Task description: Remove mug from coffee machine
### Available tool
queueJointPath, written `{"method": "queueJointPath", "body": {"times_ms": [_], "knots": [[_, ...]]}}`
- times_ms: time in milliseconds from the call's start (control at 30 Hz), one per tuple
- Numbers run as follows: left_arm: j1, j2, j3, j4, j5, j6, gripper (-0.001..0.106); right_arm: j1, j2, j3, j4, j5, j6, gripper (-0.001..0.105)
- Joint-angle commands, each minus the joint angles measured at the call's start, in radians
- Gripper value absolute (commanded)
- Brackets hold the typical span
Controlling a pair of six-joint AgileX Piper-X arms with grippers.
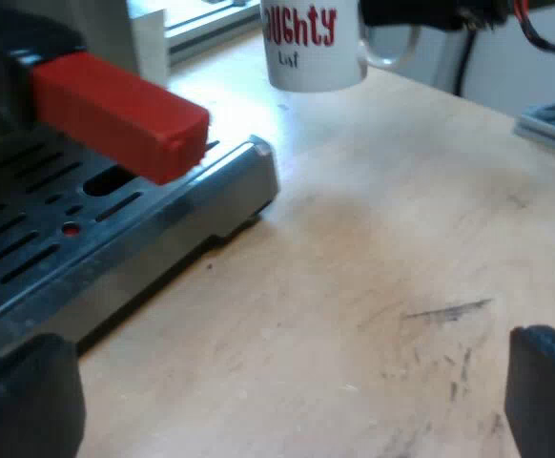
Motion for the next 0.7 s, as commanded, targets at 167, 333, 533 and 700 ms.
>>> {"method": "queueJointPath", "body": {"times_ms": [167,333,533,700], "knots": [[-0.006,0.004,-0.004,-0.018,-0.064,-0.011,0.09,-0.007,0.067,0.047,-0.273,-0.011,-0.064,0.0],[-0.006,0.004,-0.004,-0.018,-0.097,-0.011,0.09,-0.007,0.255,0.071,-0.475,-0.008,-0.086,0.0],[-0.006,0.004,-0.004,-0.018,-0.104,-0.011,0.09,-0.007,0.426,0.071,-0.679,-0.008,-0.131,0.0],[-0.006,0.004,-0.004,-0.018,-0.105,-0.011,0.09,-0.007,0.518,0.071,-0.782,-0.008,-0.131,0.0]]}}
